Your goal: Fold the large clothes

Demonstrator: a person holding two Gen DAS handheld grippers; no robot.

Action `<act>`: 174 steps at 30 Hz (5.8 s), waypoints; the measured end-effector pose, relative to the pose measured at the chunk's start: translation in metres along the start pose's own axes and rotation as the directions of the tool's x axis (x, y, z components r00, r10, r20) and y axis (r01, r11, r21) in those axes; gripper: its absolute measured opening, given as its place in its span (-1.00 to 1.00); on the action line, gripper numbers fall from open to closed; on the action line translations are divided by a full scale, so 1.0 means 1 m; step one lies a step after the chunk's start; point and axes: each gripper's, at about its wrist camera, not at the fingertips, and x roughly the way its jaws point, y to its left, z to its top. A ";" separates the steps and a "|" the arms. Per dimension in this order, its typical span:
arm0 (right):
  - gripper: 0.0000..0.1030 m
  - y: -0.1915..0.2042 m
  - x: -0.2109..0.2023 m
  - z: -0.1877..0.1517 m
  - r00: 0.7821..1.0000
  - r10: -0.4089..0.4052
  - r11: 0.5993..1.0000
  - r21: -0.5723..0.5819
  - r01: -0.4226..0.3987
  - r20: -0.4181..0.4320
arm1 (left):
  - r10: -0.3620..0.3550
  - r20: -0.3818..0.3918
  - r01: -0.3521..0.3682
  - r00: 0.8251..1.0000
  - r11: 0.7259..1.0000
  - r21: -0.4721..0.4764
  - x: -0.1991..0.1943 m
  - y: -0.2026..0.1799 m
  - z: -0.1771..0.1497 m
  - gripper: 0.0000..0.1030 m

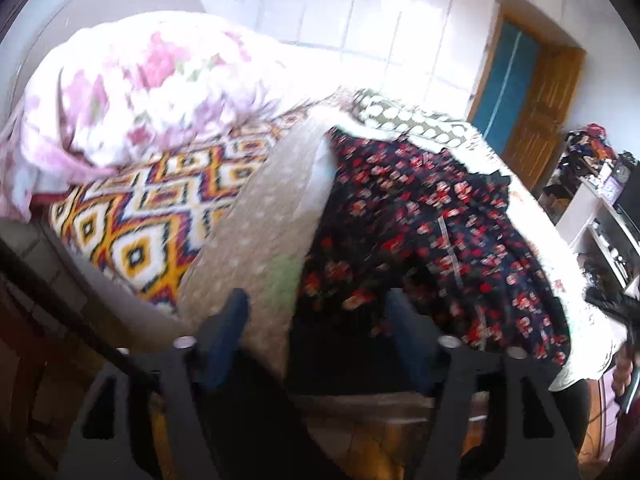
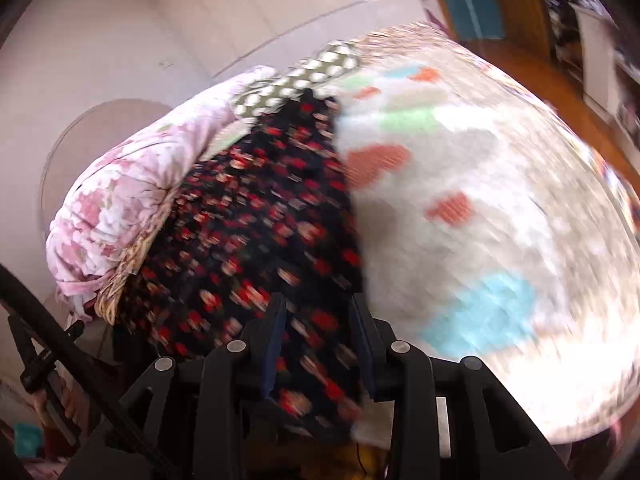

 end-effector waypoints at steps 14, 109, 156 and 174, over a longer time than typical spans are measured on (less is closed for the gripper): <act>-0.31 0.122 0.179 0.171 0.996 -0.091 0.987 -0.136 0.089 -0.007 | -0.082 -0.017 0.082 0.996 0.997 0.010 0.048 -0.028 0.028 0.52; 0.00 0.029 0.137 0.048 0.972 -0.076 0.996 -0.064 0.063 -0.224 | -0.057 -0.197 0.035 0.979 0.993 -0.113 0.134 0.024 0.051 0.57; -0.72 -0.007 0.058 -0.035 0.918 0.326 0.941 0.168 -0.293 -0.224 | -0.384 -0.251 0.290 0.889 0.894 -0.341 0.106 0.040 0.036 -0.75; -0.69 -0.019 0.201 0.248 0.997 -0.072 0.987 0.142 0.071 -0.002 | -0.215 -0.198 0.091 0.956 0.863 -0.497 0.326 0.024 0.286 -0.38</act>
